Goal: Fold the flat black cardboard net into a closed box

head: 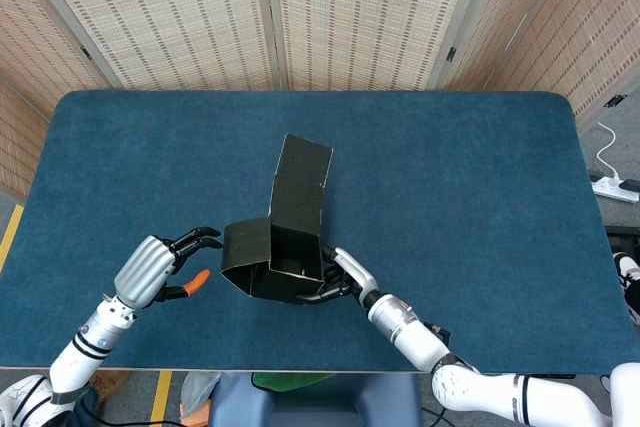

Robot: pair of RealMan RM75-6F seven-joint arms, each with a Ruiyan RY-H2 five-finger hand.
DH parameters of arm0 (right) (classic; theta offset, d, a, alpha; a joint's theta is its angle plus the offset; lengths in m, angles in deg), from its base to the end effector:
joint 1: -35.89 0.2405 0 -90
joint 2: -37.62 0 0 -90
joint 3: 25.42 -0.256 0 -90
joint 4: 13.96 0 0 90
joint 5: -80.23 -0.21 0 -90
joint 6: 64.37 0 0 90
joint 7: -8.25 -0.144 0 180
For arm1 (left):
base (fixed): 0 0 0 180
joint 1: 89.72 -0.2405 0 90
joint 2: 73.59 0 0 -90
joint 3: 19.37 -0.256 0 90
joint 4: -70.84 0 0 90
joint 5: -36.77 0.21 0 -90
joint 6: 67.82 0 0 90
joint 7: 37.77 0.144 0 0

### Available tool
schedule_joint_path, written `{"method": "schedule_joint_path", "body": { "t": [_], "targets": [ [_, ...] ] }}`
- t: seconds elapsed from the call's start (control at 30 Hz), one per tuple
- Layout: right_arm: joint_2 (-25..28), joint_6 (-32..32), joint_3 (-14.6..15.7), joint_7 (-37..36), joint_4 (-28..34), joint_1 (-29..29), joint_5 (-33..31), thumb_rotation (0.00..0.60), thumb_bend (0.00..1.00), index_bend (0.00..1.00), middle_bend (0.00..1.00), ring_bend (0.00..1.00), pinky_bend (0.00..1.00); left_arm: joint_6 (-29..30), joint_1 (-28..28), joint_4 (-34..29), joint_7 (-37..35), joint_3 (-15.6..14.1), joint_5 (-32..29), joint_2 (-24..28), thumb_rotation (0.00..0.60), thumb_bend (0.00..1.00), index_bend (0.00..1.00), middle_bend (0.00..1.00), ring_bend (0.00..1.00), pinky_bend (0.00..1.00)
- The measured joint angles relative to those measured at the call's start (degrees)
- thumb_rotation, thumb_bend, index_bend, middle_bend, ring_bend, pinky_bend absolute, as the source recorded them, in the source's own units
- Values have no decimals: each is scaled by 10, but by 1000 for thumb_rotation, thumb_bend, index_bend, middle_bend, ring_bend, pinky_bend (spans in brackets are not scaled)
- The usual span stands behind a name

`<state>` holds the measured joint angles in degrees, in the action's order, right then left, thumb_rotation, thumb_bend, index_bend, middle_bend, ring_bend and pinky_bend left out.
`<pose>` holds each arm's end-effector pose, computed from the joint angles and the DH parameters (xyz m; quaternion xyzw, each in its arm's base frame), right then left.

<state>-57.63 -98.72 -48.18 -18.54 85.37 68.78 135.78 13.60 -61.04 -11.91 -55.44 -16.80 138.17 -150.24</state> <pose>-0.0826 -0.2799 -0.0612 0.4136 -0.8034 0.4276 0.0265 -0.1936 0.2768 0.0793 -0.6926 -0.3215 -0.5690 0.3054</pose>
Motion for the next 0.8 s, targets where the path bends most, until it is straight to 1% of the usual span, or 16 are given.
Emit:
{"method": "schedule_joint_path", "body": {
  "t": [0.13,0.27,0.43,0.67,0.8],
  "targets": [
    [-6,-6,11,-6,-5,0,19,600,348,481,504,884,1000,-7,19,2,20,5,12,-17,600,414,364,365,825,882],
    [-14,-17,22,-6,-15,3,35,600,347,480,503,884,1000,-14,35,7,27,9,19,-31,600,382,351,361,825,882],
    [-23,-30,30,5,-33,10,45,600,347,481,502,884,1000,-15,47,26,45,6,38,-40,600,368,351,359,825,882],
    [-36,-43,42,28,-62,24,46,600,348,480,500,884,1000,-13,63,80,64,-1,62,-70,600,365,351,359,825,881],
    [-45,-42,48,36,-90,31,41,600,348,481,500,884,1000,-16,73,132,61,-5,66,-102,600,364,358,361,825,882]
  ]
}}
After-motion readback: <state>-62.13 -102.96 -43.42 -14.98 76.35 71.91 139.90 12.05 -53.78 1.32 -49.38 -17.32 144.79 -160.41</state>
